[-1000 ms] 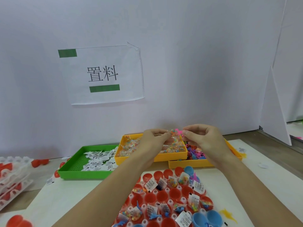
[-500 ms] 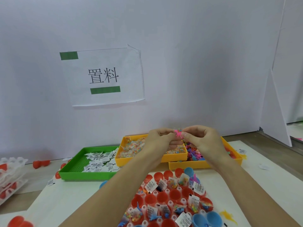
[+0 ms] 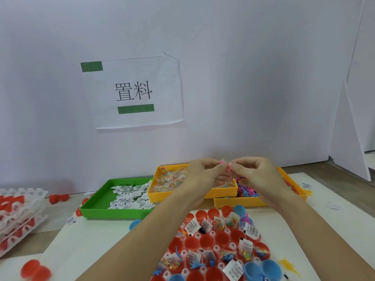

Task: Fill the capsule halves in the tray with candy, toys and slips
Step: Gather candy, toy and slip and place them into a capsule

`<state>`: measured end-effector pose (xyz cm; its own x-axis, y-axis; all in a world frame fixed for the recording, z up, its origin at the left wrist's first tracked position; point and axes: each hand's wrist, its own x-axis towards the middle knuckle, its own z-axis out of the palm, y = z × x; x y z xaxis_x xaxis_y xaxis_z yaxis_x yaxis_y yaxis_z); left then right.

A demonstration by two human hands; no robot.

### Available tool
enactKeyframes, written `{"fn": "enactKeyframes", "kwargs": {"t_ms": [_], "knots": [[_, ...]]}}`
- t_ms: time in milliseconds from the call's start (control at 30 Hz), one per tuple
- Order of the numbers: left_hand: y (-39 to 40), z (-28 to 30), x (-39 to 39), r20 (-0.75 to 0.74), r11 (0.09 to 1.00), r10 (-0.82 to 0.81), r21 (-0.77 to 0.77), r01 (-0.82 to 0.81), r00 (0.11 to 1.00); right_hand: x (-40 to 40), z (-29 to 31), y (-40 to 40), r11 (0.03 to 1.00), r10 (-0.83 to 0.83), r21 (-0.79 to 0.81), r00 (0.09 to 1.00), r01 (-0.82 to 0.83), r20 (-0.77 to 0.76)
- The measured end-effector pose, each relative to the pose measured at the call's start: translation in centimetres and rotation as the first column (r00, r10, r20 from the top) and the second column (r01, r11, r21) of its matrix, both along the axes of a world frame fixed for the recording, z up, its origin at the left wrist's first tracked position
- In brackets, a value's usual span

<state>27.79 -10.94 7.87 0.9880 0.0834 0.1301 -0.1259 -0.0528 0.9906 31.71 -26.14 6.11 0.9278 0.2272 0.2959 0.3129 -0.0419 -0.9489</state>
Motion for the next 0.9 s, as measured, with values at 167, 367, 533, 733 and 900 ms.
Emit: {"fn": "enactKeyframes", "kwargs": {"t_ms": [167,367,533,733,900], "knots": [[0.9,-0.1,-0.2,0.011,0.996,-0.035,0.077,0.035,0.999,-0.1,0.1,0.0,1.000,-0.009,-0.010,1.000,0.009,-0.006],[6.7,-0.3,0.2,0.086,0.902,0.362,0.219,-0.372,0.928,0.3,0.4,-1.2,0.995,-0.072,0.067,0.996,0.074,-0.044],[14.2,-2.5,0.4,0.172,0.548,0.690,0.511,-0.662,0.703,0.4,0.7,-1.8,0.993,-0.086,0.079,0.995,0.091,-0.055],[19.2,-6.3,0.3,0.092,0.359,0.570,0.866,-0.349,0.816,0.4,0.6,-1.8,0.994,-0.092,0.056,0.994,0.095,-0.059],[19.8,-6.6,0.7,0.035,0.324,0.562,0.910,-0.259,0.827,0.4,0.6,-2.0,0.995,-0.095,0.026,0.994,0.096,-0.057]]}}
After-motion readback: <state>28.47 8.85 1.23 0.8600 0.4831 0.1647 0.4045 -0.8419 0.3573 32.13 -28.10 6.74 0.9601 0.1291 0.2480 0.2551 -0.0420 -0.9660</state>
